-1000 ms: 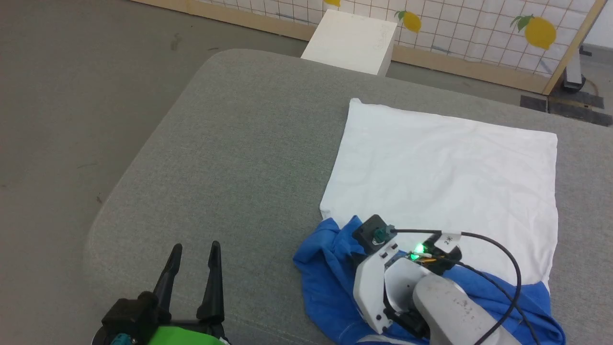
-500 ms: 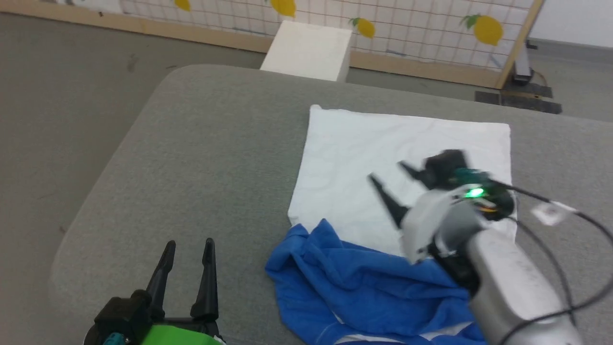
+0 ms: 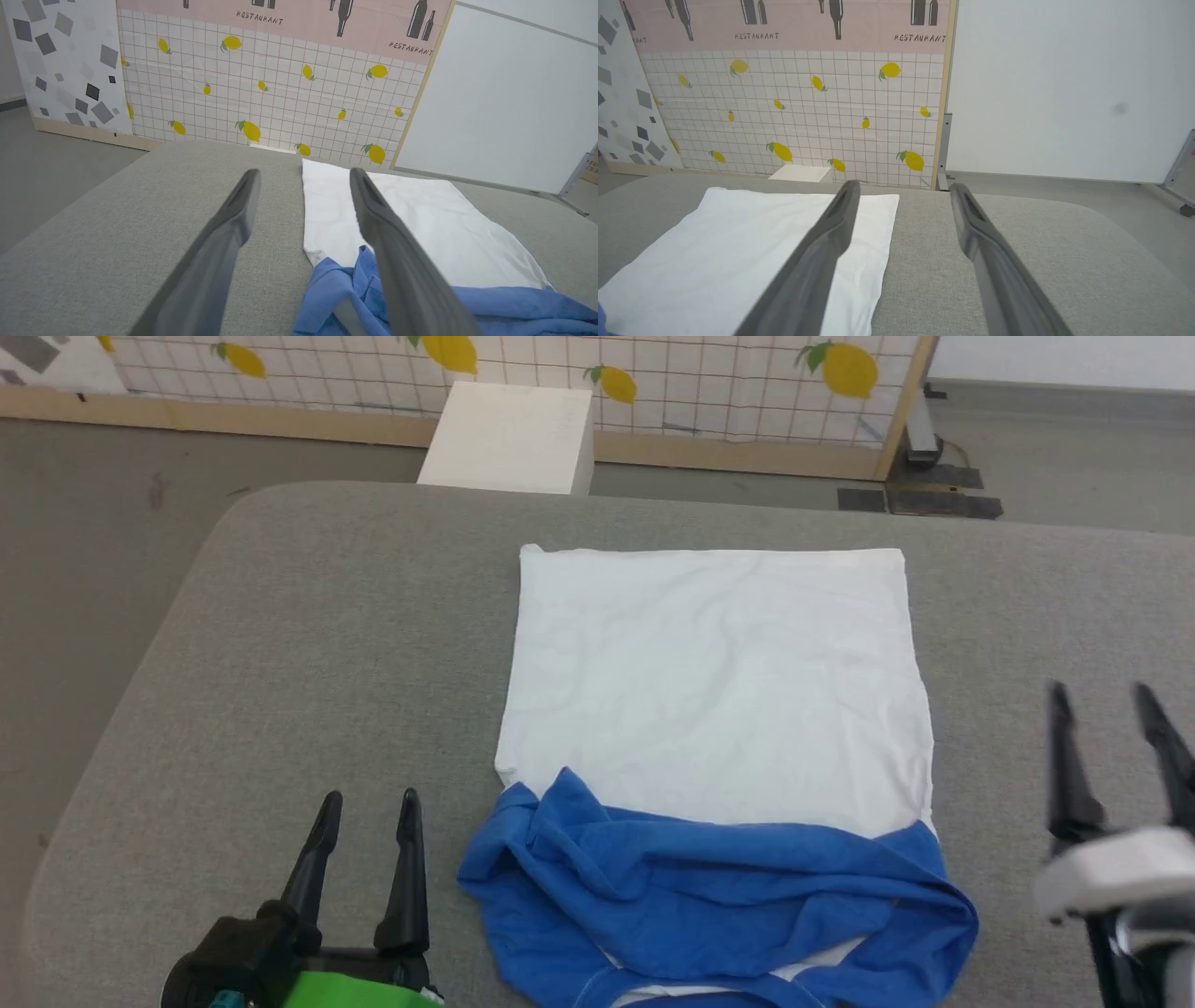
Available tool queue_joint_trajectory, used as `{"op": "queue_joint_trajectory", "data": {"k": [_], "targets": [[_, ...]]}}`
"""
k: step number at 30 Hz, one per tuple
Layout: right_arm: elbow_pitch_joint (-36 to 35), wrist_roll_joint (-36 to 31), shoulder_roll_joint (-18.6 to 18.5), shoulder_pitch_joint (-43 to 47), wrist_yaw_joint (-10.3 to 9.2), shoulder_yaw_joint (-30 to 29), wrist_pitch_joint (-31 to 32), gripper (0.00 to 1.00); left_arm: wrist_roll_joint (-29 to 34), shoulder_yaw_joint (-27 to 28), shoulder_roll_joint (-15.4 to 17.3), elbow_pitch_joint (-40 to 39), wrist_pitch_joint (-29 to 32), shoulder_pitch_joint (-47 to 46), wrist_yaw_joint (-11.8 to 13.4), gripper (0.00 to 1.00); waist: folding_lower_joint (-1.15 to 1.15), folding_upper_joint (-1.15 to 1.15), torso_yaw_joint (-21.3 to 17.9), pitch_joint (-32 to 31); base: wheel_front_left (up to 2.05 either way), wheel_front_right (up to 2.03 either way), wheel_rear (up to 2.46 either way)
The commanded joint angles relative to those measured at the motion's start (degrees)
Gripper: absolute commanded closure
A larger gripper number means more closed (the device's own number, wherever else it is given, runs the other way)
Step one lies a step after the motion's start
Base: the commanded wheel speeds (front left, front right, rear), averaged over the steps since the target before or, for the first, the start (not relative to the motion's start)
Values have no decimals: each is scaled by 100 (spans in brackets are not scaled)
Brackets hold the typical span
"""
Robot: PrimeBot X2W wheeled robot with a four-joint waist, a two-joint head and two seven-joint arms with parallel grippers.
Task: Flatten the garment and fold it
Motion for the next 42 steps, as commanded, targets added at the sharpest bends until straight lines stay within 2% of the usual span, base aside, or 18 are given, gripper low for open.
{"op": "queue_joint_trajectory", "data": {"k": [1, 6, 15, 22, 26, 33, 37, 42], "targets": [[-95, -67, 25, 239, -8, -148, -174, 0, 100, 27, -44, 25, -48, -25, -56, 0, 0, 0, -79, 19, 0, 0, 0], [0, 227, 30, 839, -8, -425, -505, 0, 347, 69, -126, 150, -66, 106, -139, 0, 0, 0, -141, 10, 0, 0, 0], [138, 361, 32, 1128, -8, -308, -659, 0, 587, 275, -356, 306, -69, 245, -322, 0, 0, 0, -228, -16, 0, 0, 0], [-99, 378, 32, 1043, -8, -236, -515, 0, 764, 288, -134, 462, -2, -87, -534, 0, 0, 0, -295, 145, 0, 0, 0], [-234, 467, 32, 977, -8, -179, -467, 0, 824, 276, 161, 460, 460, -821, -769, 0, 0, 0, -348, 419, 0, 0, 0], [-355, 596, 32, 714, -8, -97, -542, 0, 653, 238, 586, 714, 1451, -2752, -1287, 0, 0, 0, -521, 1100, 0, 0, 0], [-402, 650, 32, 530, -8, -3, -629, 0, 531, 104, 825, 1016, 1945, -3815, -1446, 0, 0, 0, -659, 1495, 0, 0, 0], [-426, 702, 32, 260, -8, 129, -723, 0, 273, -71, 1051, 1643, 2462, -5012, -1523, 0, 0, 0, -860, 2011, 0, 0, 0]]}}
